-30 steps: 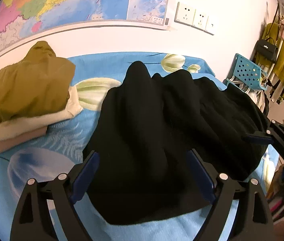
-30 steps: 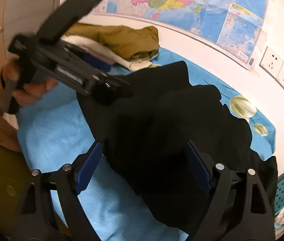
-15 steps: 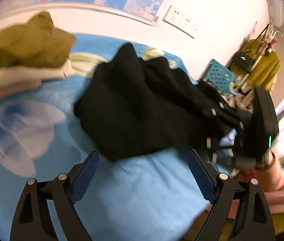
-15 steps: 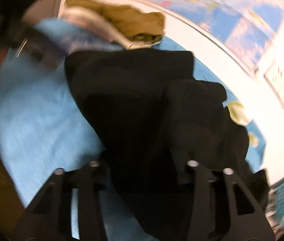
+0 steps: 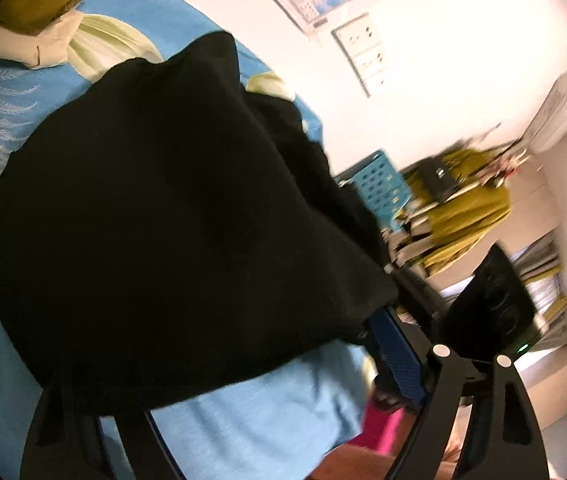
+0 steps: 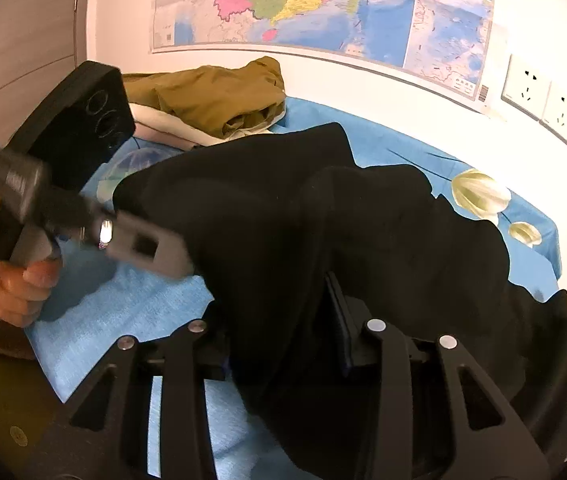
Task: Fold large clothes
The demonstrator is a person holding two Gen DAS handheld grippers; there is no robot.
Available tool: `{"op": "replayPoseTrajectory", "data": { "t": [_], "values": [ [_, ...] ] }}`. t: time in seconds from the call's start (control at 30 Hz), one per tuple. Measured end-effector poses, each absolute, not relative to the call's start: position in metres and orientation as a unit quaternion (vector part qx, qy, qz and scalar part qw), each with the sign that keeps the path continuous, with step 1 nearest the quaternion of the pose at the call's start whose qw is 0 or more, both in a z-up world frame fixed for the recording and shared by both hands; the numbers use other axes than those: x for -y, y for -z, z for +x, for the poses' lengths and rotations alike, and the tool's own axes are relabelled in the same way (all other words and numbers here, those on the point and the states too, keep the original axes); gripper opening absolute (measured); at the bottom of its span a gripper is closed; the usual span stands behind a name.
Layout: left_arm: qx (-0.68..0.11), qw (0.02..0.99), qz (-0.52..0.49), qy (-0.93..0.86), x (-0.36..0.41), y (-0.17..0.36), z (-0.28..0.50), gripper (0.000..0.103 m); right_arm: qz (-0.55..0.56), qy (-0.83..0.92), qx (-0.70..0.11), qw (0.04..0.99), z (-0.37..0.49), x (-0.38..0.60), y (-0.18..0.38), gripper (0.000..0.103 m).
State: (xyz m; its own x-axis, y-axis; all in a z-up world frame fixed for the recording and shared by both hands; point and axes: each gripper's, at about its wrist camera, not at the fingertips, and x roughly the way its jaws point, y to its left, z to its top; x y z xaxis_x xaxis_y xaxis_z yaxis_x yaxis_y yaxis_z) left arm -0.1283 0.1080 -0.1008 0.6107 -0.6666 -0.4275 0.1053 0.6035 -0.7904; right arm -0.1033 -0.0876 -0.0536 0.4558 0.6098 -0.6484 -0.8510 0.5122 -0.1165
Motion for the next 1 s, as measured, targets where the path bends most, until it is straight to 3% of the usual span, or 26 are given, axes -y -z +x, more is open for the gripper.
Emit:
{"op": "replayPoseTrajectory", "data": {
  "t": [0.23, 0.4, 0.57, 0.7, 1.0],
  "values": [
    [-0.343, 0.791, -0.451, 0.231, -0.125, 0.11, -0.124, 0.084, -0.142, -0.472, -0.306, 0.815, -0.1, 0.105, 0.049, 0.052],
    [-0.376, 0.813, -0.408, 0.178, -0.119, 0.103, -0.104, 0.083, -0.031, -0.502, -0.34, 0.795, -0.108, 0.152, 0.045, 0.065],
    [-0.412, 0.834, -0.34, 0.138, -0.099, 0.095, -0.088, 0.067, 0.115, -0.464, -0.382, 0.791, -0.108, 0.237, 0.049, 0.076],
    [-0.428, 0.855, -0.267, 0.119, -0.087, 0.089, -0.086, 0.054, 0.206, -0.406, -0.425, 0.783, -0.105, 0.29, 0.068, 0.078],
    [-0.431, 0.858, -0.252, 0.118, -0.078, 0.093, -0.078, 0.055, 0.239, -0.292, -0.436, 0.817, -0.074, 0.291, 0.084, 0.083]
  ]
}}
